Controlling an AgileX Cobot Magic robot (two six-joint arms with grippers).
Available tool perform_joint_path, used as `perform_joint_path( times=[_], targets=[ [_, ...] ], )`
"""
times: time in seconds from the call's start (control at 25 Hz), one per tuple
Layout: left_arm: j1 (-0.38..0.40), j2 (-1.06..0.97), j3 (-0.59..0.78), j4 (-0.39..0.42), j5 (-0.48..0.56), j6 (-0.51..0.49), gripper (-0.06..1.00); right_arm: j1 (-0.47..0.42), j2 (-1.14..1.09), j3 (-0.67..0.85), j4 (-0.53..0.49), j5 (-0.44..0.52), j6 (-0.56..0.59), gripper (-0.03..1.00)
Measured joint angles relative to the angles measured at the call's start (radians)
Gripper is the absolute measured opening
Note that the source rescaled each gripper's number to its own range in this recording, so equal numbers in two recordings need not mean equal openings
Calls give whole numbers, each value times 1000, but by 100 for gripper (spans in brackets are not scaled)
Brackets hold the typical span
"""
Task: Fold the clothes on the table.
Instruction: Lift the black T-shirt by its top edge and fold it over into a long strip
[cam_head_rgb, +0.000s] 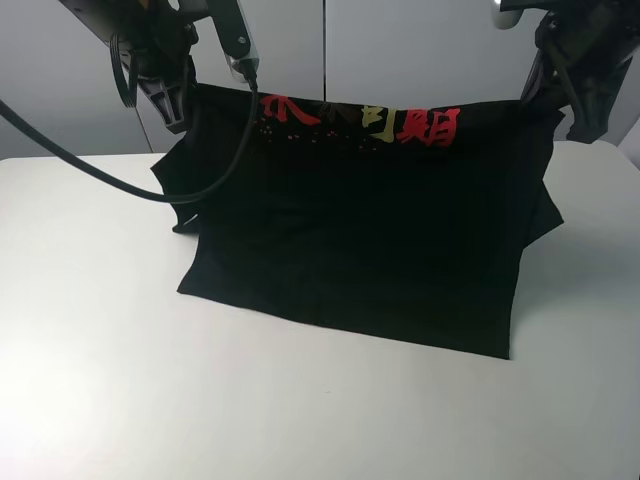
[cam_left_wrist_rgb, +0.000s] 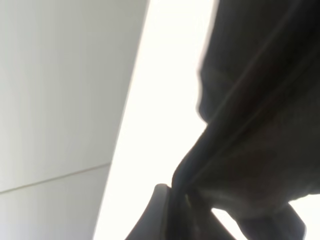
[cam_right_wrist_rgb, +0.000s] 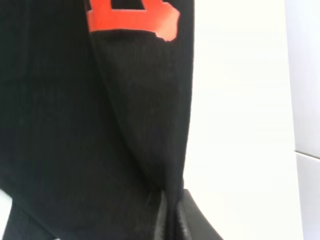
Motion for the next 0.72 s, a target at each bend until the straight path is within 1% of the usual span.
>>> perform_joint_path(
  times=[0.2,0.32,0.72],
  targets=[
    [0,-74,0,1,-39,-9,0,0,-94,0,-37,2,0,0],
    [0,-117,0,1,-45,-11,0,2,-139,0,-60,2,0,0],
    [-2,-163,0,-9,-47,-22,0,2,-167,-2,-62,35,0,0]
  ],
)
